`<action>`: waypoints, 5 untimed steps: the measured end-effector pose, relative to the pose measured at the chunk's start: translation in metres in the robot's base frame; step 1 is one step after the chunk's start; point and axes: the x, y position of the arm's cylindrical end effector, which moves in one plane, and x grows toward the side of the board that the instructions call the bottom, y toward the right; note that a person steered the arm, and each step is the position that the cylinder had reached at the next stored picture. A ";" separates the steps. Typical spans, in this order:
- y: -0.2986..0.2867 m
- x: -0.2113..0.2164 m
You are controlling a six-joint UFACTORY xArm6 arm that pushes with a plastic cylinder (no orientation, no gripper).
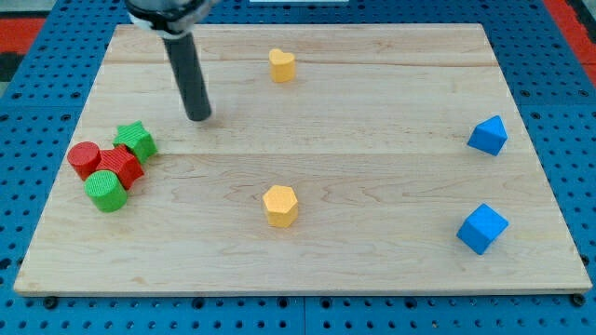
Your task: Place yellow hexagon in between green star and blue triangle
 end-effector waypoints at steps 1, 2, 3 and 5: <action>0.010 0.051; 0.010 0.104; 0.010 0.158; 0.079 0.150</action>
